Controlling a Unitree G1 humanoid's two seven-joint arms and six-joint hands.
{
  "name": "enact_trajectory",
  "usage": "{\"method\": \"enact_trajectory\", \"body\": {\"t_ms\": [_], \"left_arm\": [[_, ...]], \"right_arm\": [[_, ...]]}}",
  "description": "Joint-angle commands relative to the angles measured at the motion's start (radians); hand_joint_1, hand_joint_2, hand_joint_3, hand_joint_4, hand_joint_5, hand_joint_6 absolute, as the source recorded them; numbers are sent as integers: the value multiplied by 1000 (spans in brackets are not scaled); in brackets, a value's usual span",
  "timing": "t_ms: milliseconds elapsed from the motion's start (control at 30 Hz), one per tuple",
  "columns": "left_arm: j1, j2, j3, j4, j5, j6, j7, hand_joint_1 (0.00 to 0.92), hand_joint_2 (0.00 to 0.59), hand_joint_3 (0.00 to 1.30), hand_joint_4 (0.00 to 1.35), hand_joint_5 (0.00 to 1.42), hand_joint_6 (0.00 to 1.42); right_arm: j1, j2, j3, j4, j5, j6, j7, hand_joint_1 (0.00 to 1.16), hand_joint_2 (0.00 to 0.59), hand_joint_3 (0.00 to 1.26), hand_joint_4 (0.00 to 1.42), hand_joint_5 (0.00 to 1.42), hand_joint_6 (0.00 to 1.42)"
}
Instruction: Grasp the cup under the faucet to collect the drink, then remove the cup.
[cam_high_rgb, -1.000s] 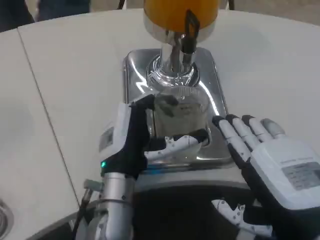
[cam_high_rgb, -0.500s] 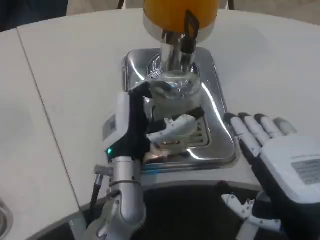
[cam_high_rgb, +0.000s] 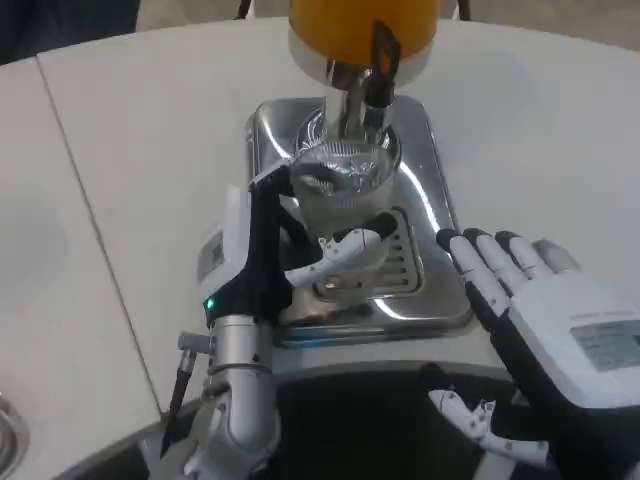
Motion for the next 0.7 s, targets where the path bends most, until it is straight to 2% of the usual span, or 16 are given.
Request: {"method": "enact_trajectory", "body": {"t_ms": [33,233,400,567,700], "left_arm": [[33,-2,-11,-2,-14,5,-32,405,28,380,434,892,1005],[37,1,-11,-11,-18,0,-39,387,37,331,359,827,918],[64,12,-17,-53,-23,-9,-67,387,32,256,209,616,658],[103,27,-26,-106,-24,-4,-83,380,28,182,110,487,473],[128,38,-21,-151,-29,10,-95,365,27,125,27,387,377]], "right_arm": [[39,7,-4,-57,-7,1,18,370,438,0,0,0,0],[29,12,-5,-56,-6,2,27,365,438,0,0,0,0],[11,15,0,-34,-4,3,20,366,434,0,0,0,0],[2,13,1,-16,3,-1,5,369,431,0,0,0,0],[5,14,0,-17,18,-2,-7,371,430,0,0,0,0]]}}
